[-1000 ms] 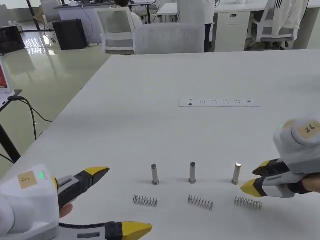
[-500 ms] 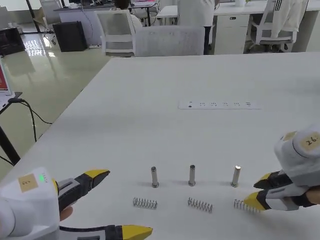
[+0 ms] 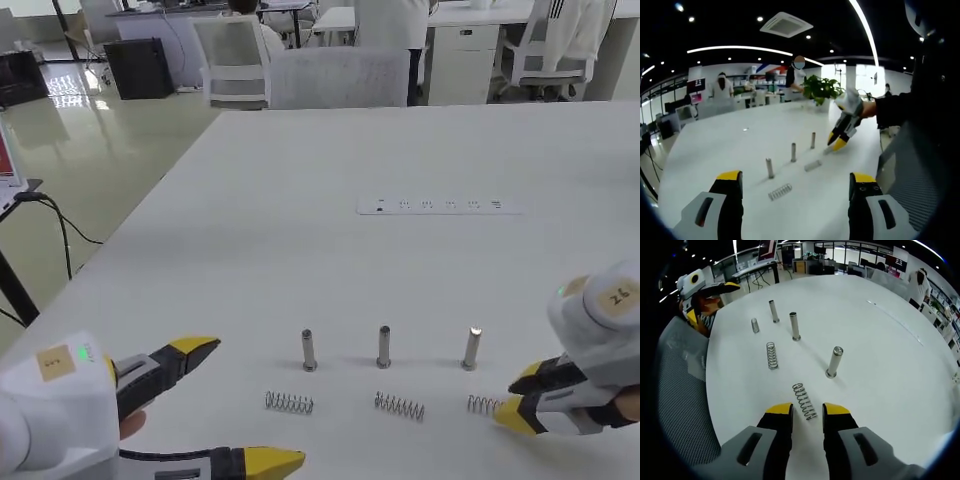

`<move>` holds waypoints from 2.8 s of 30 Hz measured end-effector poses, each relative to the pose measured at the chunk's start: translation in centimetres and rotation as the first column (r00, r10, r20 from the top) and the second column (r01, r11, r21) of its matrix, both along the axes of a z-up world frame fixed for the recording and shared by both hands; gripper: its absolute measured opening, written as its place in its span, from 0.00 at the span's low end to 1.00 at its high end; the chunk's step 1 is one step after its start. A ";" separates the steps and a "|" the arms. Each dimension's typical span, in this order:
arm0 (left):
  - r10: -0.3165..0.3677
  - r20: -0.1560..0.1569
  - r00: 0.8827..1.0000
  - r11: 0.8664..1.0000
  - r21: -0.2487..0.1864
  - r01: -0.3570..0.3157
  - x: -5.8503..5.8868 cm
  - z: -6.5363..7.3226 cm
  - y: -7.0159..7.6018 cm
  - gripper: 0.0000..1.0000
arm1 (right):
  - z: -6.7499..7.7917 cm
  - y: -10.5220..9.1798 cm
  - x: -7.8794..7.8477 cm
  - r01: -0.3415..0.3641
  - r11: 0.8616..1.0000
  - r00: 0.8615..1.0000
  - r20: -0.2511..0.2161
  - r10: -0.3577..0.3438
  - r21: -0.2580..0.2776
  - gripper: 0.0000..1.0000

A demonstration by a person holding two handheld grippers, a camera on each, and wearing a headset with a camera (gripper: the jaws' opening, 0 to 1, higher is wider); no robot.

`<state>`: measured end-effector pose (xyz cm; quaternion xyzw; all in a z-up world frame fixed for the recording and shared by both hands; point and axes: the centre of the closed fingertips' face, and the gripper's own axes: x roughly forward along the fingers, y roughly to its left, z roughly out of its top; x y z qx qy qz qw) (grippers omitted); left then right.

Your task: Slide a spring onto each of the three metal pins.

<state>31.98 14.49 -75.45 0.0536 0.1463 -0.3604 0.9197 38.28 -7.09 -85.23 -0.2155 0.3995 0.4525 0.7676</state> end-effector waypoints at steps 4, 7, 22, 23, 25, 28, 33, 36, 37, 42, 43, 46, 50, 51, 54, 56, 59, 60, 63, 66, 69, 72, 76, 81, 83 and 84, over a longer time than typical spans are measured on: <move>0.002 -0.002 1.000 1.000 -0.002 -0.002 0.1 -0.1 0.1 0.84 | -0.4 0.0 -0.1 -0.004 1.000 1.000 -0.010 0.004 -0.006 0.20; 0.002 -0.004 1.000 1.000 -0.002 -0.002 0.1 -0.2 0.1 0.84 | -0.5 -0.1 -0.1 -0.009 1.000 1.000 -0.013 0.009 -0.013 0.19; 0.004 -0.009 1.000 1.000 -0.006 -0.004 0.3 -0.3 0.2 0.84 | -1.0 -0.3 -0.2 -0.049 0.997 0.999 0.006 0.050 -0.060 0.14; 0.003 -0.009 1.000 1.000 -0.005 -0.003 0.3 -0.3 0.2 0.84 | -1.0 -0.3 -0.2 -0.054 0.996 0.998 0.010 0.055 -0.065 0.13; 0.003 -0.009 1.000 1.000 -0.006 -0.003 0.3 -0.3 0.2 0.84 | -1.0 -0.3 -0.2 -0.058 0.996 0.998 0.012 0.059 -0.068 0.13; 0.003 -0.009 1.000 1.000 -0.007 -0.003 0.3 -0.3 0.2 0.84 | -1.0 -0.2 -0.3 -0.076 0.995 0.997 0.014 0.077 -0.070 0.11; 0.002 -0.010 1.000 1.000 -0.008 -0.002 0.3 -0.4 0.3 0.84 | -1.0 -0.2 -0.2 -0.069 0.995 0.997 0.014 0.070 -0.066 0.08; 0.002 -0.011 1.000 1.000 -0.009 -0.002 0.3 -0.5 0.3 0.84 | -1.0 -0.3 -0.1 -0.052 0.997 0.999 -0.005 0.052 -0.057 0.07; 0.002 -0.010 1.000 1.000 -0.009 -0.002 0.3 -0.5 0.3 0.84 | -1.0 -0.2 -0.1 -0.051 0.997 0.999 -0.009 0.050 -0.059 0.07; 0.000 -0.008 1.000 1.000 -0.010 0.000 0.3 -0.4 0.2 0.84 | -1.0 -0.2 -0.2 -0.059 0.995 0.998 -0.008 0.058 -0.077 0.07; -0.001 -0.009 1.000 1.000 -0.010 0.000 0.2 -0.4 0.2 0.84 | -1.0 -0.2 -0.2 -0.055 0.995 0.998 -0.010 0.054 -0.078 0.07; -0.004 -0.009 1.000 1.000 -0.008 0.004 0.2 -0.4 0.2 0.84 | -1.0 -0.2 -0.3 -0.054 0.995 0.999 -0.005 0.054 -0.083 0.07; -0.014 -0.011 1.000 1.000 0.000 0.014 0.2 -0.4 0.0 0.84 | -0.7 -0.2 -0.3 -0.048 0.996 0.999 -0.004 0.048 -0.072 0.07; -0.017 -0.011 1.000 1.000 0.003 0.017 0.1 -0.4 0.0 0.84 | -0.6 -0.2 -0.3 -0.049 0.996 0.999 -0.001 0.049 -0.072 0.07; -0.030 -0.015 0.999 0.999 0.015 0.030 0.2 -0.5 -0.1 0.84 | -0.2 -0.2 -0.3 -0.053 0.996 0.999 0.003 0.053 -0.072 0.07; -0.034 -0.016 0.999 0.999 0.016 0.035 0.3 -0.5 -0.2 0.84 | -0.1 -0.1 -0.4 -0.056 0.996 0.998 0.006 0.057 -0.071 0.07; -0.043 -0.014 0.999 0.999 0.017 0.043 0.4 -0.3 -0.4 0.83 | 0.2 0.1 -0.5 -0.066 0.995 0.998 0.007 0.067 -0.071 0.07; -0.047 -0.015 0.999 0.999 0.019 0.047 0.4 -0.3 -0.5 0.83 | 0.3 0.2 -0.6 -0.069 0.995 0.998 0.008 0.070 -0.072 0.07; -0.060 -0.014 0.998 0.998 0.024 0.060 0.3 -0.2 -0.7 0.83 | 0.8 0.6 -0.7 -0.083 0.994 0.996 0.014 0.084 -0.070 0.07; -0.071 -0.015 0.997 0.997 0.031 0.071 0.4 -0.1 -0.8 0.83 | 1.4 0.9 -0.7 -0.093 0.993 0.995 0.022 0.094 -0.066 0.07; -0.084 -0.015 0.996 0.996 0.033 0.085 0.4 0.1 -1.1 0.82 | 2.0 1.3 -0.9 -0.106 0.992 0.994 0.030 0.108 -0.064 0.07; -0.094 -0.012 0.995 0.995 0.034 0.095 0.4 0.2 -1.3 0.81 | 2.7 1.7 -1.1 -0.121 0.991 0.992 0.039 0.124 -0.063 0.07; -0.108 -0.009 0.994 0.993 0.035 0.109 0.5 0.4 -1.7 0.80 | 3.5 2.2 -1.2 -0.134 0.989 0.989 0.047 0.137 -0.056 0.07; -0.132 -0.003 0.991 0.990 0.044 0.132 0.6 0.8 -2.2 0.78 | 4.4 3.0 -1.4 -0.159 0.986 0.985 0.063 0.163 -0.057 0.07; -0.138 0.001 0.990 0.989 0.045 0.138 0.7 1.0 -2.4 0.78 | 4.7 3.4 -1.4 -0.167 0.985 0.983 0.066 0.170 -0.054 0.07; -0.141 0.003 0.990 0.989 0.046 0.141 0.8 1.0 -2.5 0.78 | 4.8 3.6 -1.4 -0.170 0.984 0.982 0.069 0.174 -0.054 0.07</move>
